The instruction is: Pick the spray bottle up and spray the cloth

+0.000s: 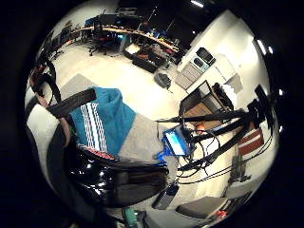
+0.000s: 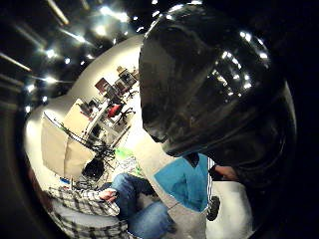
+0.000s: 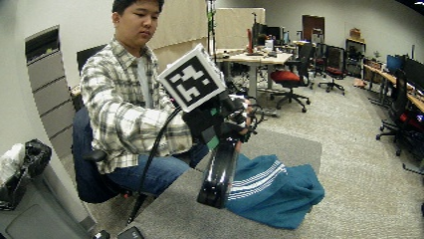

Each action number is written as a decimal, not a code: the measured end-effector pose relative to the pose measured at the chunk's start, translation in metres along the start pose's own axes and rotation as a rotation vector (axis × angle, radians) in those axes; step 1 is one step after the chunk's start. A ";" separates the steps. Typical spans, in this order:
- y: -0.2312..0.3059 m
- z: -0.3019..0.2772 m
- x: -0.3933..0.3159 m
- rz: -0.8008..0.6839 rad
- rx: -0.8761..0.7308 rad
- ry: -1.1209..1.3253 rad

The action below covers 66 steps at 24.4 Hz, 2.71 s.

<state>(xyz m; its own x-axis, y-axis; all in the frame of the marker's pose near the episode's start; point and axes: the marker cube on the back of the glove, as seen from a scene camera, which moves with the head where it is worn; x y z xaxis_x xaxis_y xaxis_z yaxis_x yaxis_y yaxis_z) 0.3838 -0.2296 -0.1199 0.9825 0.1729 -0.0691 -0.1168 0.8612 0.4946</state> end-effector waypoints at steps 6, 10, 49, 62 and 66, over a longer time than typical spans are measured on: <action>-0.023 0.024 -0.029 -0.073 -0.042 0.086; -0.031 0.041 -0.049 -0.156 -0.077 0.176; 0.020 0.119 -0.115 -0.678 -0.355 0.461; -0.002 0.093 -0.096 -0.377 -0.246 0.108; -0.009 0.084 -0.088 -0.239 -0.199 -0.073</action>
<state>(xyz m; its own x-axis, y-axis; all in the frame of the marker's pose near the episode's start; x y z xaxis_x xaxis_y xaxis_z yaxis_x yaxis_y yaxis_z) 0.3105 -0.2933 -0.0454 0.9925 -0.0743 -0.0973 0.0998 0.9512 0.2919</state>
